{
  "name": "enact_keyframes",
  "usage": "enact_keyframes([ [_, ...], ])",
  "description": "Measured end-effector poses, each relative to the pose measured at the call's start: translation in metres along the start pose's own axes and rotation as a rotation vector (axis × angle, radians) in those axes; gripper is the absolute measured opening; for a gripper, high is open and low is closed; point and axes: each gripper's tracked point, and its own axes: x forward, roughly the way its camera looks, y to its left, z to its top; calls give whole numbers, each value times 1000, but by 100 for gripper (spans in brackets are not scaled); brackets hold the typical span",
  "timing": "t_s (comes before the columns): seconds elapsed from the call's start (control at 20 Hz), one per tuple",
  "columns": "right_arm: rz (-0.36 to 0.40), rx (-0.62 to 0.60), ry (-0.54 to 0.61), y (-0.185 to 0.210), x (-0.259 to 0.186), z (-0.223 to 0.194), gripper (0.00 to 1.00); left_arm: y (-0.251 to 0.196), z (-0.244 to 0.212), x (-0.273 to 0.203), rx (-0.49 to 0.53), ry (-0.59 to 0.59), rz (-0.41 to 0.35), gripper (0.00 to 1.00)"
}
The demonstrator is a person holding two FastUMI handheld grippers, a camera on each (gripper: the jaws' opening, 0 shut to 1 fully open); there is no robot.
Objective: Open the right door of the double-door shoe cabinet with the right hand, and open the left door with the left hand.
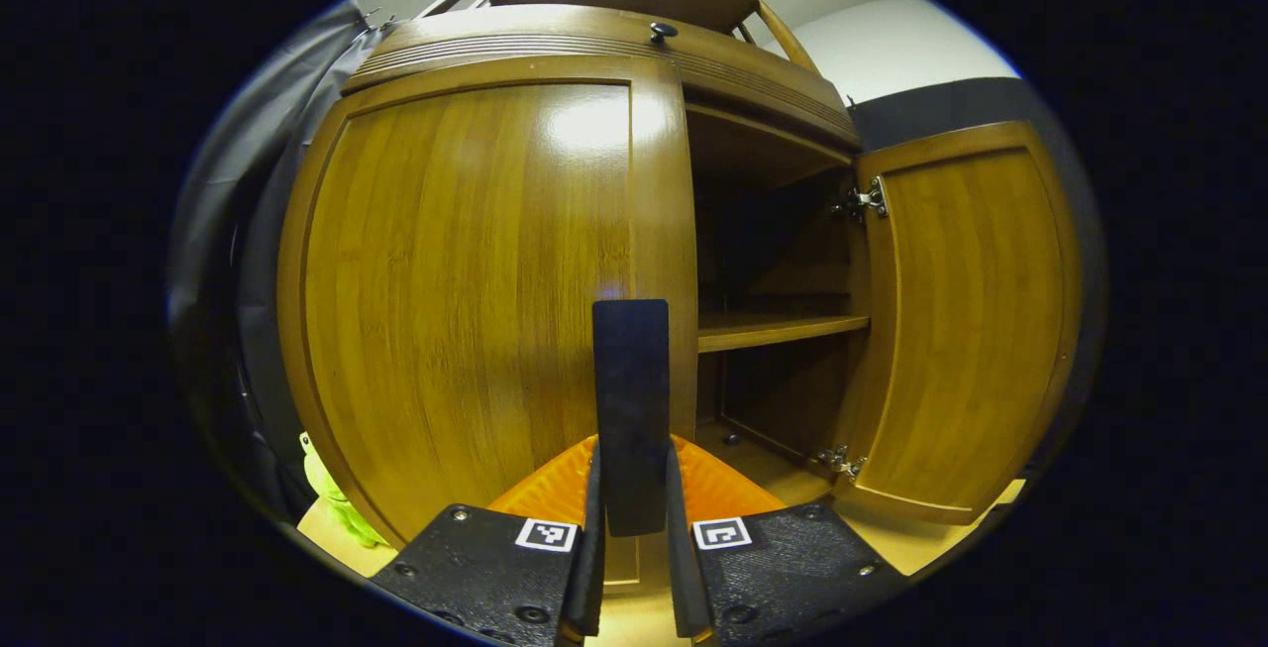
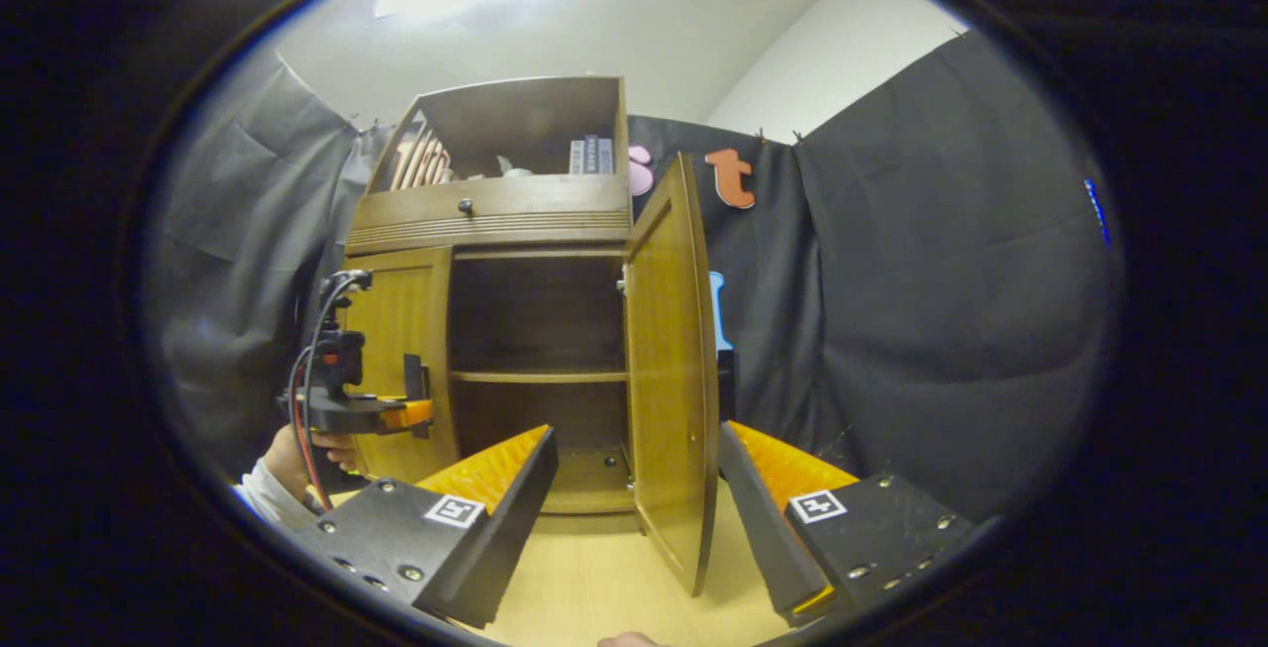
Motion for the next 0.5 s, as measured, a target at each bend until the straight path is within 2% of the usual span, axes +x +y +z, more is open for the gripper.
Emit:
enact_keyframes([
  [0.15, -4, -22, 18, -1, -7, 7, 96, -2, 5, -9, 10, 6, -18, 29],
  [0.5, 70, 39, 0, 36, -14, 25, 95, -3, 11, -14, -7, 34, -27, 29],
])
